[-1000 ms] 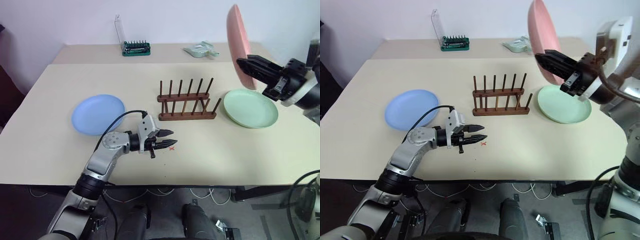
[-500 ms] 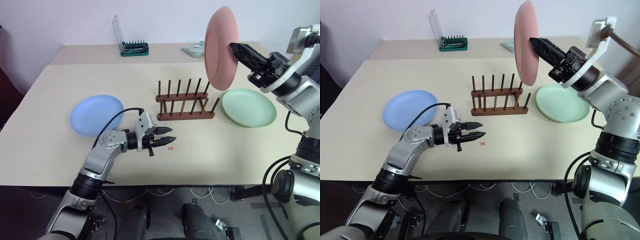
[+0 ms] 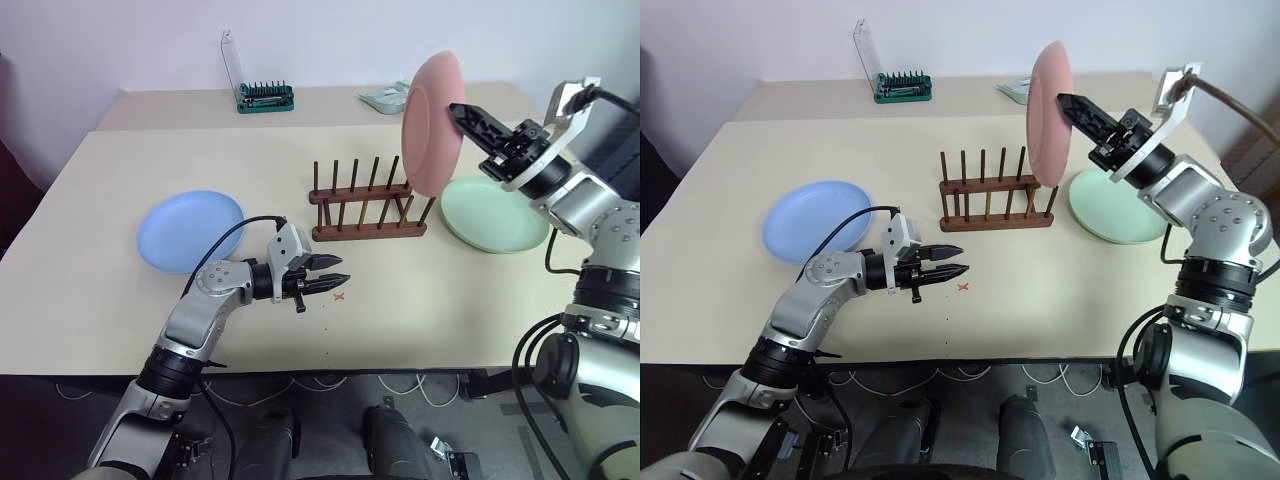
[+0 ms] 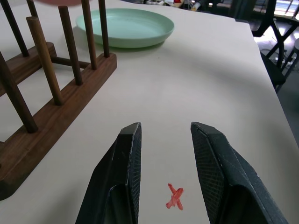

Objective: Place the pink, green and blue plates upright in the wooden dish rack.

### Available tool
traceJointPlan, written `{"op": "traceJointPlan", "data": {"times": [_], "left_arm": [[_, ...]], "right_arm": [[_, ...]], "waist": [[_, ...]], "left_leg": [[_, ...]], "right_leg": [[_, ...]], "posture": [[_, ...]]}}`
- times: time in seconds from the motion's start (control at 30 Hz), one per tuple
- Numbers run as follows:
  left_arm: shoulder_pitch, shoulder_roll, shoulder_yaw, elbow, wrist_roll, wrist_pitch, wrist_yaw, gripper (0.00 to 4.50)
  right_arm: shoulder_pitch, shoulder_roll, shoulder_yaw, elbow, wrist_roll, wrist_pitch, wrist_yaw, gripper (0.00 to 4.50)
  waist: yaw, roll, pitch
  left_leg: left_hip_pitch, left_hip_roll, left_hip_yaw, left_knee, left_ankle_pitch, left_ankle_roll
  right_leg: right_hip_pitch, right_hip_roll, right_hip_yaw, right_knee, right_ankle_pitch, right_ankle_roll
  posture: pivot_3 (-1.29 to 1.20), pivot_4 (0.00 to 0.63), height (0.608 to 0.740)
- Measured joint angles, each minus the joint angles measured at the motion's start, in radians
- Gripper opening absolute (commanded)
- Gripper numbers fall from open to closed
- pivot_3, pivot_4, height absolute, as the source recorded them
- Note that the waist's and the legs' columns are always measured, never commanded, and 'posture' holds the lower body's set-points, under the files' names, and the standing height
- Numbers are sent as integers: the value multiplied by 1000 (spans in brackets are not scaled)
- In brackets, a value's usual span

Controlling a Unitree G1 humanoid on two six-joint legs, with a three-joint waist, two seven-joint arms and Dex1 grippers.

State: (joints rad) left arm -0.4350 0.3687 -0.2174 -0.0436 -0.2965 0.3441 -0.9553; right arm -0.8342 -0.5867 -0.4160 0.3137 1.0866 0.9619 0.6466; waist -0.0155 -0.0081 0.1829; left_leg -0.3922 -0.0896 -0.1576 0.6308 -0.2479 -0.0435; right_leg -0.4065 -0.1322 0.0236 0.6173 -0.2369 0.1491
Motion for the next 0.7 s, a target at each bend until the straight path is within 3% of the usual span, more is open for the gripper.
{"op": "traceJointPlan", "data": {"times": [0.3, 0.4, 0.57, 0.7], "left_arm": [[2, 1, 0, -11, 0, 0, 3, 1677], [3, 1, 0, -11, 1, 0, 4, 1677], [4, 1, 0, -11, 1, -1, 5, 1677], [13, 1, -1, -11, 1, -1, 6, 1677]], "right_arm": [[-57, 11, -4, 156, -61, -13, -34, 24], [-58, 11, -5, 180, -78, -15, -34, 924], [-57, 11, -6, 180, -112, -38, -48, 3225], [-52, 4, -6, 163, -184, -122, -71, 3225]], "waist": [[-1, 0, 0], [-1, 0, 0], [-2, 0, 0], [-2, 0, 0]], "left_leg": [[0, 0, 0, 0, 0, 0], [0, 0, 0, 0, 0, 0], [0, 0, 0, 0, 0, 0], [0, 0, 0, 0, 0, 0]], "right_leg": [[0, 0, 0, 0, 0, 0], [0, 0, 0, 0, 0, 0], [0, 0, 0, 0, 0, 0], [0, 0, 0, 0, 0, 0]], "posture": [[0, 150, 740], [0, 150, 740], [0, 150, 740], [0, 150, 740]]}}
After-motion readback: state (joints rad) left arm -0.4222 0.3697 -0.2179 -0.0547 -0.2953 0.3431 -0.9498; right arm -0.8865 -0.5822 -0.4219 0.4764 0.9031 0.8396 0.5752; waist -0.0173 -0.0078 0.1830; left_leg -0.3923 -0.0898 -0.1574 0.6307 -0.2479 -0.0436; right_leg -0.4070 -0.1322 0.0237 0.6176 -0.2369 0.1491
